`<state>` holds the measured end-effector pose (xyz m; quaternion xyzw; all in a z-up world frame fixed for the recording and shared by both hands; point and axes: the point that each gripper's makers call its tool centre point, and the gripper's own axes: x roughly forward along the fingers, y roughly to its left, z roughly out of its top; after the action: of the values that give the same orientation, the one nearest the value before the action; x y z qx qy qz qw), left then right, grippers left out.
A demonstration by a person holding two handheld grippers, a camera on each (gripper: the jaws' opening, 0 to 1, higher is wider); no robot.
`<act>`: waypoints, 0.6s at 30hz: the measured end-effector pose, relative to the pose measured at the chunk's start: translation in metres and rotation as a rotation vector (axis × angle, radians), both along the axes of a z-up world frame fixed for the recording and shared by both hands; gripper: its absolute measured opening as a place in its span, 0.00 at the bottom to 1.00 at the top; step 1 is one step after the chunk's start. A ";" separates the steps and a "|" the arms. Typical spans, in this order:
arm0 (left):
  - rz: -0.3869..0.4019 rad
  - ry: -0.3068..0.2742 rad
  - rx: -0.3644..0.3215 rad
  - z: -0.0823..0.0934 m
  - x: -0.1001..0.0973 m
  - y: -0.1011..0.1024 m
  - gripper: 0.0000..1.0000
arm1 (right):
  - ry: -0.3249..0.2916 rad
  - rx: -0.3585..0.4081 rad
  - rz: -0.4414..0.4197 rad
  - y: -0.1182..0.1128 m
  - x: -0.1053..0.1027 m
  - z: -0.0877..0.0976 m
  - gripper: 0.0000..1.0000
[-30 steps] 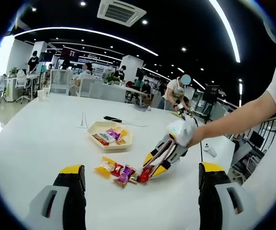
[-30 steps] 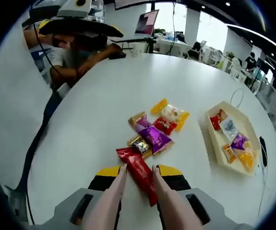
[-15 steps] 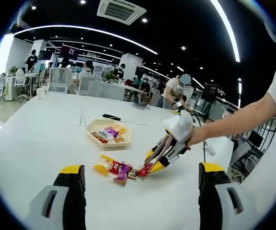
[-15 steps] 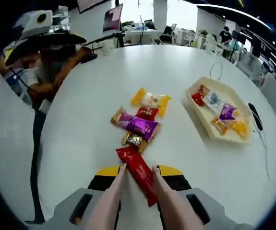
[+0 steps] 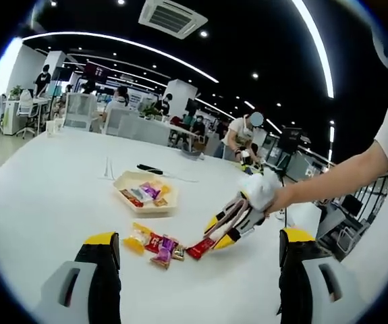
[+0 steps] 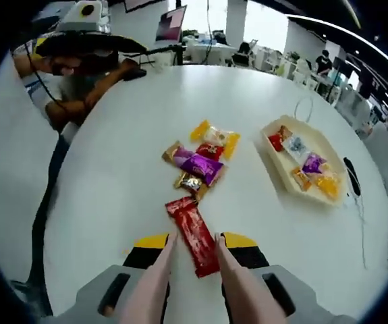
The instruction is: Place the target food into the container with the food tongs after gripping and lifting it, then release it inside without dropping or visibly crushing the food.
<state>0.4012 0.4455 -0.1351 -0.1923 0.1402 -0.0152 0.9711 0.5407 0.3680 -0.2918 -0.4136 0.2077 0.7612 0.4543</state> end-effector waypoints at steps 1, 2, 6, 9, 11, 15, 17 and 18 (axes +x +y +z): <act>0.003 -0.007 -0.007 0.001 0.001 0.002 0.99 | 0.002 -0.002 -0.013 0.003 -0.001 -0.002 0.28; 0.017 -0.023 -0.042 0.004 0.003 0.005 0.99 | -0.005 0.019 -0.007 0.007 0.000 0.000 0.28; 0.014 -0.031 -0.009 0.014 0.006 0.013 0.99 | 0.039 0.015 -0.048 0.014 0.000 -0.005 0.28; 0.028 -0.034 0.005 0.016 0.005 0.020 0.99 | 0.057 0.008 -0.063 0.015 0.000 -0.005 0.28; 0.040 -0.037 0.004 0.014 0.005 0.024 0.99 | 0.083 0.007 -0.105 0.015 0.000 -0.005 0.28; 0.031 -0.025 0.005 0.004 0.007 0.027 0.99 | 0.120 -0.002 -0.161 0.013 0.000 -0.006 0.28; 0.021 -0.011 0.007 0.001 0.007 0.026 0.99 | 0.134 -0.024 -0.173 0.012 -0.002 -0.006 0.28; 0.019 -0.009 0.010 0.002 0.007 0.026 0.99 | 0.142 -0.028 -0.175 0.012 -0.003 -0.005 0.29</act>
<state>0.4080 0.4716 -0.1331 -0.1886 0.1339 -0.0061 0.9729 0.5374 0.3801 -0.2971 -0.3453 0.2851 0.7430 0.4974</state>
